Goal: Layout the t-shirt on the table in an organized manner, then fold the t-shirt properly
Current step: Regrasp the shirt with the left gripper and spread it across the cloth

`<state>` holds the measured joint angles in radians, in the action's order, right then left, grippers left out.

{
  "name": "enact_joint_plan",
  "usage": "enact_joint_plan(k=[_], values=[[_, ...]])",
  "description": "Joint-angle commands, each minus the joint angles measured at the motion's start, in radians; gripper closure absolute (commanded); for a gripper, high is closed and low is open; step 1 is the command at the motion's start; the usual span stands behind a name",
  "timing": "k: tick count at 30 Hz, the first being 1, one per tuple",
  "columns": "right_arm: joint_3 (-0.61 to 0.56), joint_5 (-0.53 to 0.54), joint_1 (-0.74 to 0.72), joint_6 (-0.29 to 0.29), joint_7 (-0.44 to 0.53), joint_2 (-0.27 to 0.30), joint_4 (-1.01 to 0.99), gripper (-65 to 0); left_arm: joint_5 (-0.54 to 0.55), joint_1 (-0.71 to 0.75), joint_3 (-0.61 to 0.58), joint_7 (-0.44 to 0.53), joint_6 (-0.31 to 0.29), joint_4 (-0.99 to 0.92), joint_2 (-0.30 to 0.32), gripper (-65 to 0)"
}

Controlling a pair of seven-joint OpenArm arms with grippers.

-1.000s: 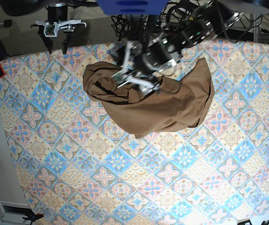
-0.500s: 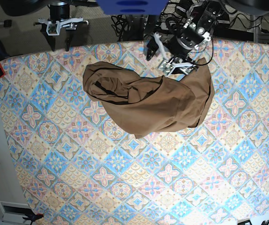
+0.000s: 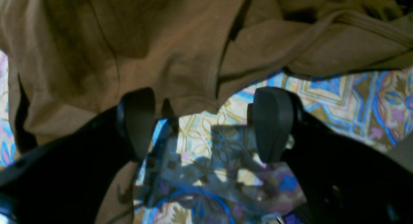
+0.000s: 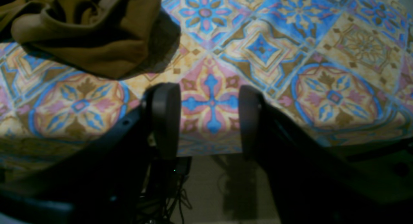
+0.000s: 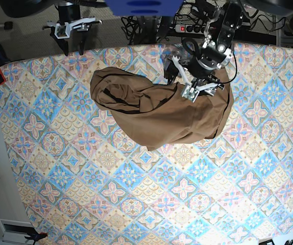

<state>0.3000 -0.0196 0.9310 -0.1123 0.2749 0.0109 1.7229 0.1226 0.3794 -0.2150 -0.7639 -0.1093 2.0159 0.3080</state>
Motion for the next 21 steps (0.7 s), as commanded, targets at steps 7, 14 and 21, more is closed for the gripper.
enact_joint_plan(k=[7, 14, 21], values=[[0.001, 0.007, 0.013, 0.003, 0.028, 0.001, 0.015, -28.1, 0.001, -0.101, -0.004, 0.007, -0.003, -0.093, 0.007, -45.9], [0.001, 0.007, 0.013, 0.003, 0.028, 0.001, 0.013, -28.1, 0.001, -0.198, -0.102, 0.007, -0.074, -0.215, 0.004, -40.8], [0.005, 0.007, 0.013, 0.003, 0.028, 0.001, 0.013, -28.1, 0.012, -0.225, -0.137, 0.013, -0.088, -0.237, 0.0, 0.0]])
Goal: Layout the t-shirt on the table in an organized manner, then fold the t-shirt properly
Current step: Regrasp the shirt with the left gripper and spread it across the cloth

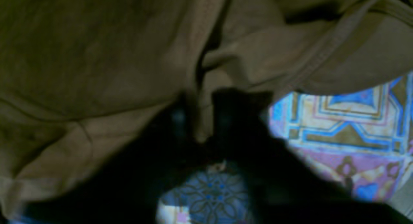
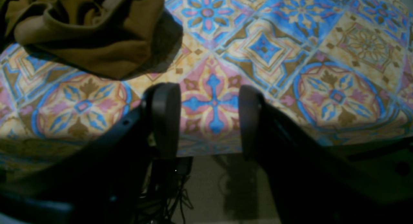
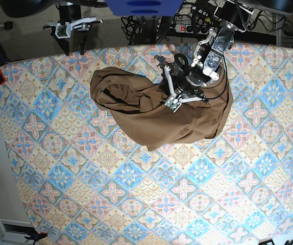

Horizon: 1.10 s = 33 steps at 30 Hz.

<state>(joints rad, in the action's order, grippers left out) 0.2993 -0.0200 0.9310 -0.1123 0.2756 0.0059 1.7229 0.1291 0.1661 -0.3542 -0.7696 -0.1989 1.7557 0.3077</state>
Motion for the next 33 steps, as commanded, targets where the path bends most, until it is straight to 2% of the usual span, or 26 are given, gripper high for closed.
enact_joint_plan(k=[1, 9, 12, 17, 20, 23, 25, 33], values=[[0.005, 0.007, 0.013, 0.003, 0.026, 0.006, 0.013, -28.1, 0.005, -0.017, 0.004, 0.019, 0.003, 0.025, 0.0, 0.0], [0.005, 0.007, 0.012, 0.003, 0.026, 0.006, 0.012, -28.1, -0.003, -0.026, 0.004, 0.009, 0.003, 0.189, 0.002, 0.0], [0.004, 0.007, 0.012, 0.003, 0.026, 0.006, 0.002, -28.1, 0.001, -0.061, 0.002, -0.061, 0.003, 0.26, -0.002, 0.0], [0.004, 0.007, 0.012, 0.003, 0.026, 0.006, -0.025, -28.1, -0.004, -0.213, -0.001, -0.202, -0.001, 0.272, -0.091, 0.0], [0.004, 0.007, 0.012, 0.003, 0.026, 0.006, -0.025, -28.1, 0.005, -0.333, -0.006, -0.248, -0.004, 0.269, -0.138, 0.0], [0.004, 0.007, 0.012, 0.003, 0.026, 0.006, -0.025, -28.1, 0.004, -0.474, -0.061, -0.302, -0.004, 0.192, -0.203, 0.0], [0.004, 0.007, 0.012, 0.003, 0.026, 0.006, -0.025, -28.1, 0.004, -0.558, -0.111, -0.305, -0.004, 0.086, -0.235, 0.0], [0.004, 0.007, 0.012, 0.003, 0.026, 0.006, -0.025, -28.1, -0.004, -0.791, -0.202, -0.138, -0.004, -0.333, -0.402, 0.0]])
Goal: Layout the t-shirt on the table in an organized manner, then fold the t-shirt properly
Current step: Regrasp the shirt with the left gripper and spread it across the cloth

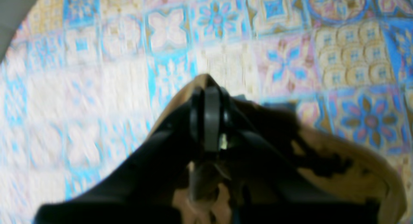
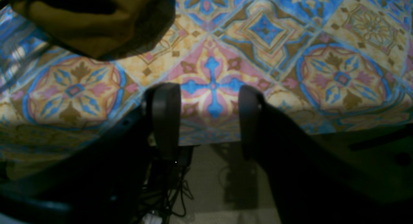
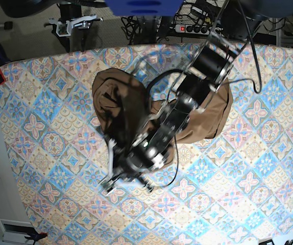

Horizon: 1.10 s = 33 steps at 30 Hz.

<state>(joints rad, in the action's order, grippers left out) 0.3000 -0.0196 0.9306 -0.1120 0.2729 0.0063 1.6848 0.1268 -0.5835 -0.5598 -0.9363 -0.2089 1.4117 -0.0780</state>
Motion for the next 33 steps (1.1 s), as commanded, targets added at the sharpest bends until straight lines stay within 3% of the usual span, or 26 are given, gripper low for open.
enact_joint_plan(k=[1, 3, 9, 16, 17, 21, 23, 26, 29, 33], values=[[0.003, 0.007, 0.012, 0.002, 0.029, 0.005, 0.013, -28.1, -0.002, -0.062, 0.001, 0.05, 0.006, -0.03, -0.033, 0.0], [0.005, 0.007, 0.012, 0.002, 0.029, 0.005, 0.013, -28.1, -0.002, -0.108, 0.004, 0.113, 0.006, -0.128, -0.075, 0.0], [0.008, 0.007, 0.012, 0.002, 0.029, 0.005, 0.015, -28.1, 0.021, -0.261, 0.004, 0.383, 0.009, -0.476, -0.079, 0.0], [0.001, 0.007, 0.012, 0.002, 0.029, 0.004, 0.016, -28.1, 0.228, -0.362, 0.004, 0.63, 0.013, -0.714, -0.079, 0.0], [0.001, 0.007, 0.012, 0.002, 0.029, 0.004, 0.016, -28.1, 0.258, -0.362, 0.002, 0.67, 0.013, -0.723, -0.079, -1.6], [0.001, 0.007, 0.012, 0.002, 0.029, 0.004, 0.021, -28.1, 0.3, -0.316, -0.065, 0.805, 0.013, -0.725, -0.079, -37.4], [0.001, 0.007, 0.012, 0.002, 0.029, 0.004, 0.021, -28.1, 0.285, -0.304, -0.128, 0.807, 0.01, -0.725, -0.079, -48.2], [0.005, 0.007, 0.012, 0.002, 0.029, 0.004, 0.024, -28.1, 0.276, -0.272, -0.214, 0.811, 0.01, -0.722, -0.079, -50.5], [0.006, 0.007, 0.012, 0.002, 0.029, 0.004, 0.025, -28.1, 0.284, -0.218, -0.219, 0.813, 0.012, -0.63, -0.079, -50.5], [0.006, 0.007, 0.014, 0.002, 0.029, 0.004, 0.027, -28.1, 0.284, -0.099, -0.217, 0.808, 0.013, -0.358, 0.045, -50.5]])
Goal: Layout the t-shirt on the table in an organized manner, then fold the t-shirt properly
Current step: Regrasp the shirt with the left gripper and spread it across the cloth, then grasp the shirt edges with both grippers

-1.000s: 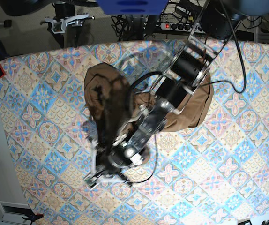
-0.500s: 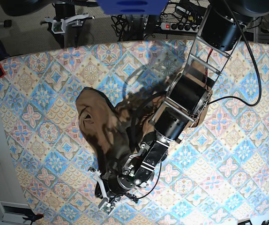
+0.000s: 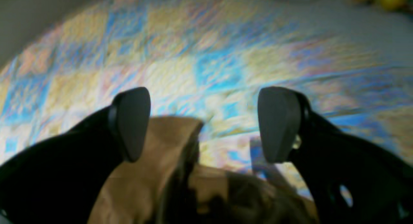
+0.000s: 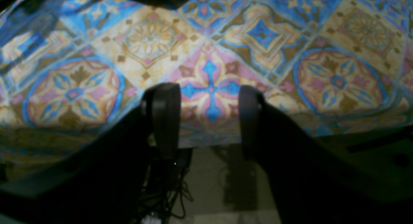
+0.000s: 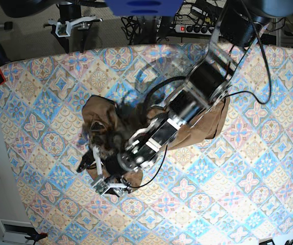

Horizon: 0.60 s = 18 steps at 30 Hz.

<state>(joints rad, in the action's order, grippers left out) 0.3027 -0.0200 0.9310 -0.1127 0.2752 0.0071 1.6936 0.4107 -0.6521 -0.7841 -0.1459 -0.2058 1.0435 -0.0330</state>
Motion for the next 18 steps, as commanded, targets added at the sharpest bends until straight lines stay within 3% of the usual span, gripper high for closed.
enact_joint_plan(k=[1, 3, 6, 9, 13, 15, 18], values=[[0.005, 0.007, 0.013, 0.003, 0.026, 0.003, 0.018, -28.1, -0.002, -0.001, 0.007, 0.018, 0.012, 0.087, 0.037, -50.5], [0.006, 0.007, 0.013, 0.003, 0.026, 0.003, 0.02, -28.1, -0.002, 0.053, 0.009, 0.001, 0.016, 0.22, 0.104, -50.4], [0.006, 0.007, 0.013, 0.003, 0.026, 0.003, 0.05, -28.1, -0.002, 0.145, 0.07, -0.134, 0.065, 0.456, 0.233, -50.4], [0.006, 0.007, 0.013, 0.003, 0.012, 0.003, 0.078, -28.1, -0.008, 0.259, 0.176, -0.26, 0.091, 0.642, 0.315, -50.4], [0.0, 0.007, -0.005, -0.003, -0.132, 0.012, 0.136, -28.0, -0.009, 0.46, 0.371, -0.393, 0.093, 0.863, 0.399, -50.4], [-0.001, 0.007, -0.054, -0.041, -0.193, 0.012, 0.173, -28.0, -0.011, 0.555, 0.453, -0.432, 0.091, 0.941, 0.431, -50.4], [-0.001, 0.007, -0.111, -0.144, -0.273, 0.011, 0.19, -28.0, -0.011, 0.676, 0.565, -0.47, 0.09, 1.012, 0.454, -50.4]])
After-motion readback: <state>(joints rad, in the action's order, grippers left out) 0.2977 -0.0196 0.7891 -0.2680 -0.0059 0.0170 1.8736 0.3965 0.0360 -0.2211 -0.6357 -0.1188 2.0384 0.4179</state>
